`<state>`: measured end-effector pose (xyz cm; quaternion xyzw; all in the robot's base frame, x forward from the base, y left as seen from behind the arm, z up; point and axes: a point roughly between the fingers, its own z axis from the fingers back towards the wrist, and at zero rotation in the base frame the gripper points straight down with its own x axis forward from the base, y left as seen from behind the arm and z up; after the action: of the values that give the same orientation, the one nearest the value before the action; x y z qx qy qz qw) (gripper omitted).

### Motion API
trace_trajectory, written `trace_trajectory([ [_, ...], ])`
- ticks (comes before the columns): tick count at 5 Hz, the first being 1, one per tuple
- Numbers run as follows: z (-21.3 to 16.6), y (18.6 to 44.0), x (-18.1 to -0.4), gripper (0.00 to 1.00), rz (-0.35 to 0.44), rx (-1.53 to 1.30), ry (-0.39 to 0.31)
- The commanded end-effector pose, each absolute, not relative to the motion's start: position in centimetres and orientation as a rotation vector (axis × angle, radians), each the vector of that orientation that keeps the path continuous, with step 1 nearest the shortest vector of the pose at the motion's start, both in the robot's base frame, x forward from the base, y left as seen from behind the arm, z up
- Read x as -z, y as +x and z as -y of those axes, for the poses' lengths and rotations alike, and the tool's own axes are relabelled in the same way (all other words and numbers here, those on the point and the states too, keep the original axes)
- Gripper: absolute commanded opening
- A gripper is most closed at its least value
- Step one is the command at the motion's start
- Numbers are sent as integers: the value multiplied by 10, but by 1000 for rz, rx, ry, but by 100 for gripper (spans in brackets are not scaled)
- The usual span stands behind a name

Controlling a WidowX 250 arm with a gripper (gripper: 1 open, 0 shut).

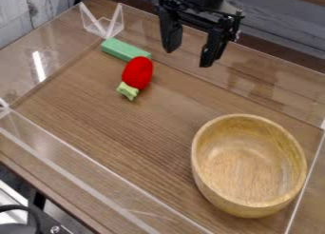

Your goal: Move the red object to the right side of the table

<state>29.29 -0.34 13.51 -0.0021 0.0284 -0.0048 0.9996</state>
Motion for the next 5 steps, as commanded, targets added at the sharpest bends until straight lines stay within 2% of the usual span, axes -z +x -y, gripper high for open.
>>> trace_trajectory([
  [1,-7,293,-128,100,-68,-4,0],
  [4,-79,285,-100,100,-48,-76,18],
  [5,-84,286,-85,100,-44,-83,13],
])
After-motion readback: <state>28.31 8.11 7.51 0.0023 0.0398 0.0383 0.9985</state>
